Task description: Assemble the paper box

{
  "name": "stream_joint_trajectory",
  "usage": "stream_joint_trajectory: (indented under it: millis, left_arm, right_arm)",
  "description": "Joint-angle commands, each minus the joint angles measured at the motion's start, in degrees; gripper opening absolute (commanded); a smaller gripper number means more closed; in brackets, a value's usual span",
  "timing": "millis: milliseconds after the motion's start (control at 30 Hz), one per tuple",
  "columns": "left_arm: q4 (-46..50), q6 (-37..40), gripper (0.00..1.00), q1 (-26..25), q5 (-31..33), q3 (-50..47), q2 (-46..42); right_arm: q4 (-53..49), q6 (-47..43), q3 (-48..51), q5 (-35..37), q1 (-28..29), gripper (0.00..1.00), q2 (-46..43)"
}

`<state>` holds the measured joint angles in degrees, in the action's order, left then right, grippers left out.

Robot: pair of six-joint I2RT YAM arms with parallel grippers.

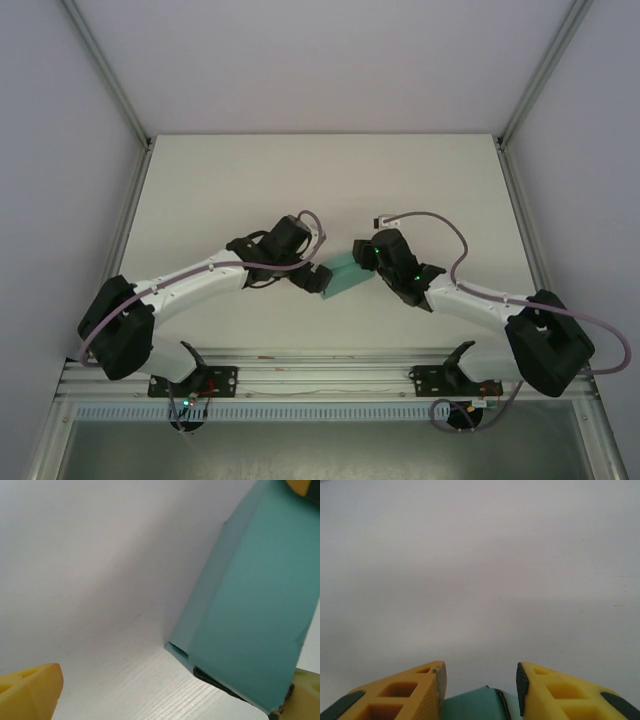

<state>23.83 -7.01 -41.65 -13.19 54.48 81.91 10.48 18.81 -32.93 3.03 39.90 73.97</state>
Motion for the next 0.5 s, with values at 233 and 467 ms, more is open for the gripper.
stream_joint_trajectory:
  millis: [233, 467]
  left_arm:
    - [0.6, 5.3, 1.00, -0.9, -9.2, 3.4, 4.7]
    - [-0.9, 3.8, 1.00, -0.9, -11.9, 5.4, 3.0]
  right_arm:
    - [-7.8, -1.2, 4.6, -2.0, 0.4, 0.39, 4.3]
    - [-7.8, -0.7, 5.0, -1.2, 0.4, 0.39, 3.5]
